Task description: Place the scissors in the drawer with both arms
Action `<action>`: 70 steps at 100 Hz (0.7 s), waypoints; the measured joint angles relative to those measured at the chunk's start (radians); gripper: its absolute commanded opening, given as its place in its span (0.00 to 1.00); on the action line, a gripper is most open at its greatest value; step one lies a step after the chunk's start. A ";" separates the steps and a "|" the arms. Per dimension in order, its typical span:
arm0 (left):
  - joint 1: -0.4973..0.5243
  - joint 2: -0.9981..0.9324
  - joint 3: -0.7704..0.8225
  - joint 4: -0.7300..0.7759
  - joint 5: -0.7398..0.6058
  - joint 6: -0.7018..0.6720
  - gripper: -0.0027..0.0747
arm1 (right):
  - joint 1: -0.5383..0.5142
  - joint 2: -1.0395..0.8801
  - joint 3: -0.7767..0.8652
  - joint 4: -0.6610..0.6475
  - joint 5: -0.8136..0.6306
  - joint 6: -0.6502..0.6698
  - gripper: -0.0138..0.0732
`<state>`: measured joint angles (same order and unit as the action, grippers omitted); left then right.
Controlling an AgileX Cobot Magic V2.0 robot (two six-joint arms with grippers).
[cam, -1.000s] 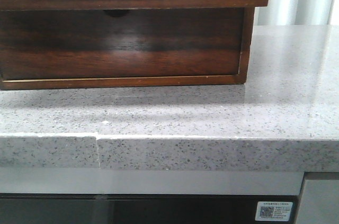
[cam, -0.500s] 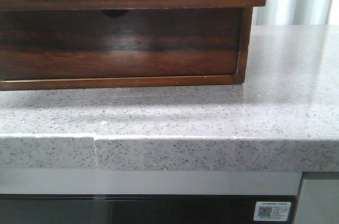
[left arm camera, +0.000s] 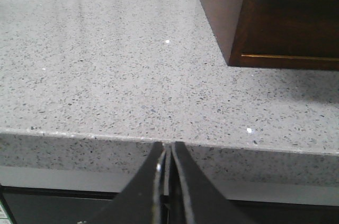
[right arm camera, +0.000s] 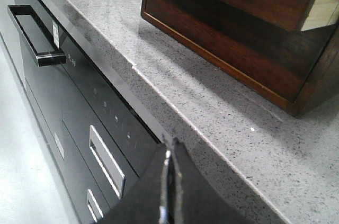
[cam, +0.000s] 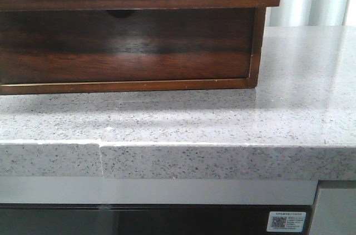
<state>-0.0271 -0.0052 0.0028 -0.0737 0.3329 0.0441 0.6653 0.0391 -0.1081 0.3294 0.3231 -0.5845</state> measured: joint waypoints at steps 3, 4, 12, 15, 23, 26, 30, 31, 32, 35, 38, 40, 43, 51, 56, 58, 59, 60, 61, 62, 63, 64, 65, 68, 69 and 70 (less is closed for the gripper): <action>0.000 0.000 0.000 0.000 0.000 0.000 0.01 | 0.000 0.000 0.000 0.000 0.000 0.000 0.09; 0.000 0.000 0.000 0.000 0.000 0.000 0.01 | 0.000 0.000 0.000 0.000 0.000 0.000 0.09; 0.000 0.000 0.000 0.000 0.000 0.000 0.01 | 0.000 0.000 0.000 0.000 0.000 0.000 0.09; 0.000 0.000 0.000 0.000 0.000 0.000 0.01 | 0.000 0.000 0.000 0.000 0.000 0.000 0.09; 0.000 0.000 0.000 0.000 0.000 0.000 0.01 | 0.000 0.000 0.000 0.000 0.000 0.000 0.09; 0.000 0.000 0.000 0.000 0.000 0.000 0.01 | 0.000 0.000 0.000 0.000 0.000 0.000 0.09; 0.000 0.000 0.000 0.000 0.001 0.000 0.01 | 0.000 0.000 0.000 0.000 0.000 0.000 0.09; 0.000 0.000 0.000 0.000 0.001 0.000 0.01 | 0.000 0.000 0.000 0.000 0.000 0.000 0.09; 0.000 0.000 0.000 0.000 0.001 0.000 0.01 | 0.000 0.000 0.000 0.000 0.000 0.000 0.09; 0.000 0.000 0.000 0.000 0.001 0.000 0.01 | 0.000 0.000 0.000 0.000 0.000 0.000 0.09; 0.000 0.000 0.000 0.000 0.001 0.000 0.01 | 0.000 0.000 0.000 0.000 -0.002 0.000 0.09; 0.000 0.000 0.000 0.000 0.001 0.000 0.01 | 0.000 0.000 0.000 0.000 -0.006 0.000 0.09; 0.000 0.000 0.000 0.000 0.001 0.000 0.01 | 0.000 0.000 0.000 0.000 -0.015 0.000 0.09; 0.000 0.000 0.000 0.000 0.001 0.000 0.01 | -0.006 0.000 0.000 0.000 -0.061 0.004 0.09; 0.000 0.000 0.000 0.000 0.001 0.000 0.01 | -0.020 0.000 0.000 -0.013 -0.088 0.032 0.09; 0.000 0.000 0.000 0.000 0.001 0.000 0.01 | -0.030 0.000 0.000 -0.024 -0.098 0.053 0.09; 0.000 0.000 0.000 0.000 0.001 0.000 0.01 | -0.033 0.000 0.000 -0.029 -0.100 0.062 0.09; 0.000 0.000 0.000 0.000 0.001 0.000 0.01 | -0.041 0.000 0.000 -0.041 -0.106 0.081 0.09; 0.000 0.000 0.000 0.000 0.001 0.000 0.01 | -0.050 0.000 0.000 -0.048 -0.108 0.091 0.09; 0.000 0.000 0.000 0.000 0.001 0.000 0.01 | -0.050 0.000 0.000 -0.055 -0.112 0.114 0.09; 0.000 0.000 0.000 0.000 0.001 0.000 0.01 | -0.059 0.000 0.000 -0.071 -0.114 0.127 0.09; 0.000 0.000 0.000 0.000 0.001 0.000 0.01 | -0.070 0.000 0.000 -0.080 -0.115 0.153 0.09; 0.000 0.000 0.000 0.000 0.001 0.000 0.01 | -0.075 0.000 0.000 -0.099 -0.118 0.167 0.09; 0.000 0.000 0.000 0.000 0.001 0.000 0.01 | -0.105 0.000 0.000 -0.140 -0.123 0.226 0.09; 0.000 0.000 0.000 0.000 0.001 0.000 0.01 | -0.105 0.000 0.000 -0.151 -0.126 0.257 0.09; 0.000 0.000 0.000 0.000 0.001 0.000 0.01 | -0.119 0.000 0.000 -0.173 -0.127 0.273 0.09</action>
<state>-0.0271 -0.0052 0.0028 -0.0737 0.3341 0.0441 0.5465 0.0391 -0.1081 0.1565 0.1959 -0.3116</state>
